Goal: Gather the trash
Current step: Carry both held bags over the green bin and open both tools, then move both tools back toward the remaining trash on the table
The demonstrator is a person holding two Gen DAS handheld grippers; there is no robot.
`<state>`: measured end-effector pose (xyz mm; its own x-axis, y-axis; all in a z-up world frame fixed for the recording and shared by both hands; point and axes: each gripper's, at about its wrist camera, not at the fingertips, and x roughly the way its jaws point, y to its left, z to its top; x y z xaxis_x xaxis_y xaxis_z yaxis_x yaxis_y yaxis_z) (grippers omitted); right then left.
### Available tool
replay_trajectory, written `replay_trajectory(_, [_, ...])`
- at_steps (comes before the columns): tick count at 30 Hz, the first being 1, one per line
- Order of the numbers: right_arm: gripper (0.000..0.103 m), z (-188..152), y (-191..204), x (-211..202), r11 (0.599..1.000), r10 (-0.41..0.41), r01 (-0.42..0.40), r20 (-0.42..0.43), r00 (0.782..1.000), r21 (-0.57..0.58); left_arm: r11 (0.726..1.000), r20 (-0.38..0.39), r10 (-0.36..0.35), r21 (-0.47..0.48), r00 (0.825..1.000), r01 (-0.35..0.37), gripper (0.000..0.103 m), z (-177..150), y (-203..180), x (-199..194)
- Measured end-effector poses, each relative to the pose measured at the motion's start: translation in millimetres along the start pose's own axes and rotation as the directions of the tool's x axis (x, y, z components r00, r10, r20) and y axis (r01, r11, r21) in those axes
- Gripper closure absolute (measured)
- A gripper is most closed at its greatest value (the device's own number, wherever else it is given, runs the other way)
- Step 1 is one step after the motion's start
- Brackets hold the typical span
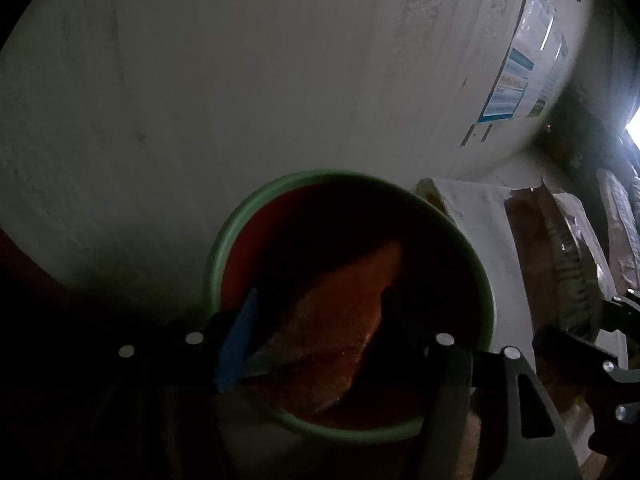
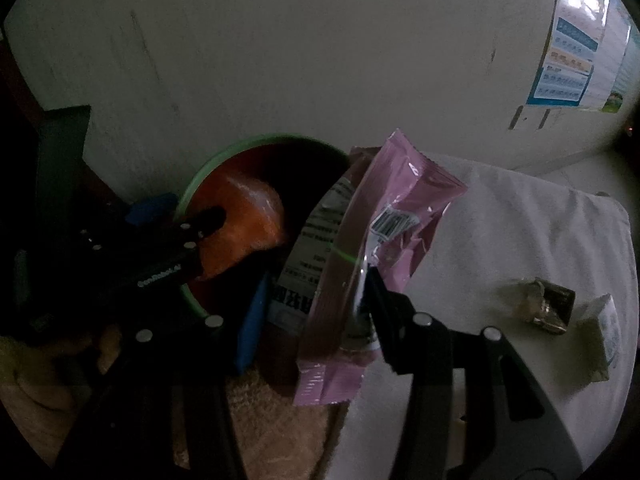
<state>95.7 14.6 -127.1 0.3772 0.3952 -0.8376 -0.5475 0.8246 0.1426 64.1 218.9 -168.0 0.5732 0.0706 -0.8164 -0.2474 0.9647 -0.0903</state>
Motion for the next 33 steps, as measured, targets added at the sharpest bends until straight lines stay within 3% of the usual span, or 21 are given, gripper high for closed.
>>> replay_trajectory(14, [0.056, 9, 28, 16, 0.994, 0.004, -0.006, -0.019, 1.000, -0.110, 0.997, 0.075, 0.068, -0.052, 0.995, -0.064, 0.041, 7, 18, -18])
replay_trajectory(21, [0.055, 15, 32, 22, 0.992, 0.005, -0.008, -0.025, 1.000, -0.128, 0.994, 0.077, 0.086, -0.072, 0.993, -0.080, 0.041, 5, 28, -21])
replay_trajectory(24, [0.051, 15, 30, 22, 0.992, -0.002, -0.001, -0.024, 1.000, -0.130, 0.993, 0.075, 0.090, -0.079, 0.993, -0.084, 0.041, 6, 30, -21])
replay_trajectory(27, [0.040, 16, 26, 20, 0.993, 0.002, -0.003, -0.015, 1.000, -0.114, 0.992, 0.076, 0.097, -0.083, 0.992, -0.090, 0.041, 7, 32, -21])
replay_trajectory(33, [0.039, 19, 20, 14, 0.998, 0.011, -0.010, 0.005, 1.000, -0.060, 0.992, 0.076, 0.098, -0.092, 0.992, -0.091, 0.041, 5, 34, -25])
